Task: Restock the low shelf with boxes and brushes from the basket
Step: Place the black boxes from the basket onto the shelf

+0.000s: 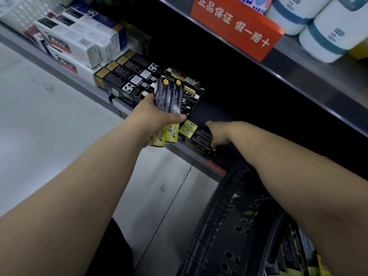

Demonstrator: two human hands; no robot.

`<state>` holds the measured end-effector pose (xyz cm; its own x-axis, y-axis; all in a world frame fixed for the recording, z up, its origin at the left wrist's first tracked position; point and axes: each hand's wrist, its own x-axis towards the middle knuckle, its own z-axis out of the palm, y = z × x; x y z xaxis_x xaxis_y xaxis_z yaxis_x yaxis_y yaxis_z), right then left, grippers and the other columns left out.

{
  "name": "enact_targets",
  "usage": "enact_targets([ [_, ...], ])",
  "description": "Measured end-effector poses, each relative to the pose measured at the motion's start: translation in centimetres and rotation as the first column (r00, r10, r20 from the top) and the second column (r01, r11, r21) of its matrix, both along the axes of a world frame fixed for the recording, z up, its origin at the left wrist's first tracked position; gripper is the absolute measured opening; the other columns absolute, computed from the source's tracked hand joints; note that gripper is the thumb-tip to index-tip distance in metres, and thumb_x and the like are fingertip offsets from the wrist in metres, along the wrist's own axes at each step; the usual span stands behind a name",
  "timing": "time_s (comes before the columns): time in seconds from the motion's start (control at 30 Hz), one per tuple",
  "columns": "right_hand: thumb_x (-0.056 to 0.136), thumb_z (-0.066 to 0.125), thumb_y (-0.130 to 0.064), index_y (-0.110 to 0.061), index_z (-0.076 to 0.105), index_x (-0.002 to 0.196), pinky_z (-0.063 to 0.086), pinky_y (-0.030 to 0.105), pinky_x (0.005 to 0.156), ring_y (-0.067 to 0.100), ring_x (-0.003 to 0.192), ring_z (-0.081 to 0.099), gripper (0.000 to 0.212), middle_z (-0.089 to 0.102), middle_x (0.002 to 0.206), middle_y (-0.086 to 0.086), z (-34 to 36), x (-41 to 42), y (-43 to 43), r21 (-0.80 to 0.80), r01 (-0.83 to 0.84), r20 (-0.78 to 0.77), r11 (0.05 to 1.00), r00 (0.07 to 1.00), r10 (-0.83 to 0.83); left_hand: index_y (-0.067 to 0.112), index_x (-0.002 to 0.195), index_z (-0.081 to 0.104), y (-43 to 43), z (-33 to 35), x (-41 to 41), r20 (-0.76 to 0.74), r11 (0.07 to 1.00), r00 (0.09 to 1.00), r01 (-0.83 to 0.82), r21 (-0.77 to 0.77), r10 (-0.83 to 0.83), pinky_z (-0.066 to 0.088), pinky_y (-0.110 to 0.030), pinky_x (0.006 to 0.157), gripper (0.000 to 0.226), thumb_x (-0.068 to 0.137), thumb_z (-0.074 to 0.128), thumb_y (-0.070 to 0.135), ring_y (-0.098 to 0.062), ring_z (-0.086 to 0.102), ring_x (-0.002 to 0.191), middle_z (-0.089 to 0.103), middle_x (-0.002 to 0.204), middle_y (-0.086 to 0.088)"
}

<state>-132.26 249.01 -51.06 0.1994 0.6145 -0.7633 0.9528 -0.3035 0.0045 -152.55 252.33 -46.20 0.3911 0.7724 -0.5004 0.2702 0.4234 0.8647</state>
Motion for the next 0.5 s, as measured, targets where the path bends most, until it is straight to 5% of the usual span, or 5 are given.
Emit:
enact_targets([
  [0.07, 0.076, 0.077, -0.018, -0.020, 0.008, 0.150, 0.039, 0.038, 0.106, 0.028, 0.134, 0.038, 0.101, 0.031, 0.151, 0.012, 1.7, -0.2, 0.8, 0.124, 0.158, -0.218, 0.980, 0.967, -0.128, 0.013, 0.128, 0.051, 0.0, 0.0, 0.0, 0.003, 0.999, 1.000, 0.015, -0.050, -0.015, 0.047, -0.030, 0.079, 0.067, 0.068, 0.081, 0.015, -0.017, 0.060, 0.099, 0.065, 0.115, -0.003],
  [0.2, 0.067, 0.081, -0.009, -0.045, 0.021, 0.140, 0.052, 0.025, 0.084, 0.016, 0.126, 0.047, 0.102, 0.031, 0.147, -0.001, 5.8, -2.2, 0.8, 0.164, 0.416, -0.831, 0.895, 0.546, -0.102, 0.011, 0.123, 0.057, 0.1, 0.0, -0.1, 0.030, 0.992, 0.995, 0.100, -0.079, -0.098, 0.047, -0.035, 0.096, 0.067, 0.061, 0.083, 0.014, -0.020, 0.062, 0.105, 0.068, 0.111, -0.005],
  [0.27, 0.069, 0.078, -0.002, -0.040, 0.036, 0.130, 0.056, 0.028, 0.081, 0.017, 0.116, 0.057, 0.083, 0.038, 0.140, -0.004, 6.6, -2.6, 0.3, 0.168, 0.432, -0.880, 0.886, 0.471, -0.063, 0.013, 0.118, 0.061, 0.0, 0.2, 0.0, 0.044, 0.988, 0.992, 0.122, -0.092, -0.119, 0.049, -0.030, 0.089, 0.070, 0.053, 0.082, 0.022, -0.018, 0.063, 0.101, 0.069, 0.105, -0.004],
  [0.4, 0.071, 0.077, -0.003, -0.022, 0.050, 0.111, 0.051, 0.030, 0.093, 0.017, 0.119, 0.053, 0.052, 0.043, 0.138, 0.002, 6.7, -1.4, 0.0, 0.198, 0.548, -0.842, 0.813, 0.519, -0.145, 0.020, 0.093, 0.062, -0.5, 0.8, 0.5, 0.044, 0.982, 0.992, 0.120, -0.144, -0.114, 0.053, -0.021, 0.062, 0.047, 0.053, 0.082, 0.033, -0.006, 0.068, 0.076, 0.073, 0.083, 0.004],
  [0.5, 0.081, 0.070, -0.017, -0.023, 0.055, 0.098, 0.055, 0.019, 0.068, 0.008, 0.086, 0.064, 0.023, 0.059, 0.105, -0.002, 6.6, 0.8, -0.1, 0.065, 0.620, -0.827, 0.782, 0.472, -0.306, 0.020, 0.102, 0.060, -0.2, 0.7, 0.5, -0.004, 0.991, 1.000, 0.023, -0.132, -0.024, 0.054, -0.029, 0.068, 0.040, 0.070, 0.078, 0.035, -0.012, 0.066, 0.082, 0.069, 0.090, 0.000],
])
